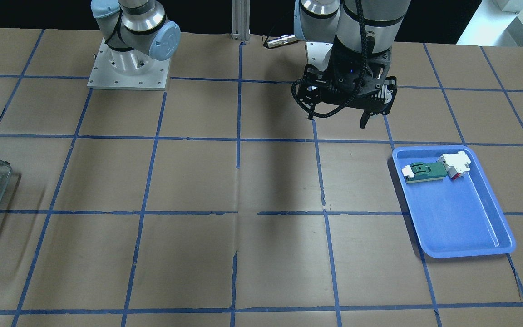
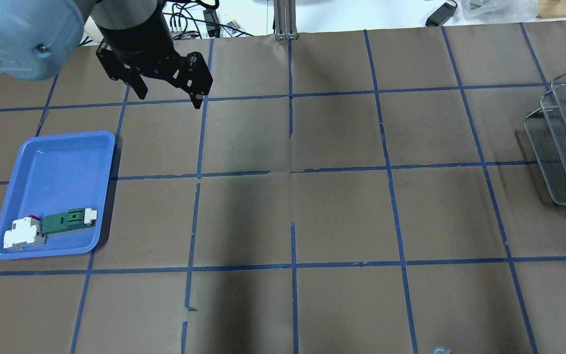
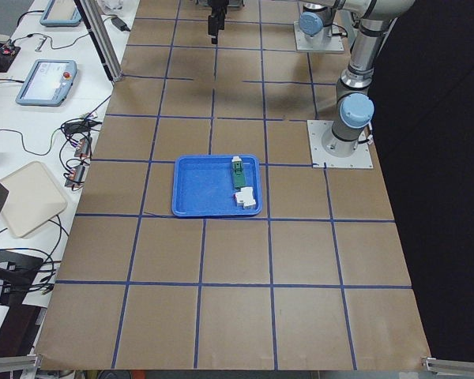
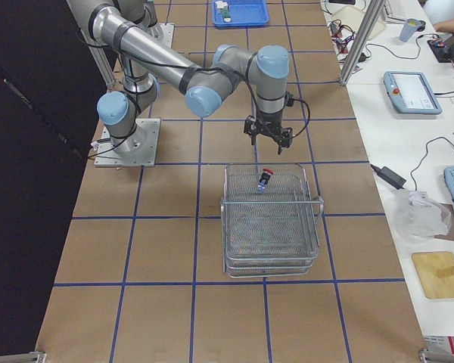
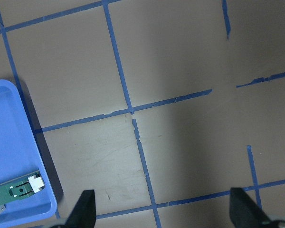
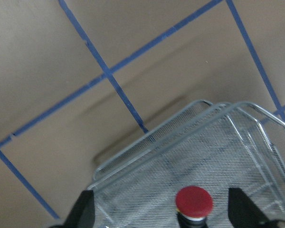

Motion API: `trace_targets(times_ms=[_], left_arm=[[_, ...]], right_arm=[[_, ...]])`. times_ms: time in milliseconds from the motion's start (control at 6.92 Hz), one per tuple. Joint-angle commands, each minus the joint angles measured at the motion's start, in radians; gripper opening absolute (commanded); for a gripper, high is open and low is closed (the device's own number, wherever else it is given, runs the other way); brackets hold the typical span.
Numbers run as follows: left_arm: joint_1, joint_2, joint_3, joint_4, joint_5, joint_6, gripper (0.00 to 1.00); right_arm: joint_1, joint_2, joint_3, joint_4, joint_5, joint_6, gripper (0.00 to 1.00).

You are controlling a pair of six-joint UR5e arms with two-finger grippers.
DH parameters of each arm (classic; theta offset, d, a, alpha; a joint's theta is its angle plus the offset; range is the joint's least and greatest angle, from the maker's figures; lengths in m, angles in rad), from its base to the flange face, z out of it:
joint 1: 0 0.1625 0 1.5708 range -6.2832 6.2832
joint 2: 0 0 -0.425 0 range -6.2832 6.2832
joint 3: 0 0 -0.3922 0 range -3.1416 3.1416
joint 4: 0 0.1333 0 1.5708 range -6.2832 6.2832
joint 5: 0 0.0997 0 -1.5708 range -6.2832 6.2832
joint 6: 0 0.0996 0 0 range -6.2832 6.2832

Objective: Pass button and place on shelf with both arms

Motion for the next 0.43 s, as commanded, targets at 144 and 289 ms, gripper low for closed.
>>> trace_targets(times_ms=[144,289], left_arm=[[0.095,0.008,-0.002,0.015,-0.038,0.019,1.0],[0.094,0.014,-0.012,0.03,-0.035,0.003,1.0]], right_arm=[[0.316,-0.111,0.003,0.134,-0.001,0.538,1.0],[0.408,-0.11,-0.014,0.117,0.002,0.824,1.0]])
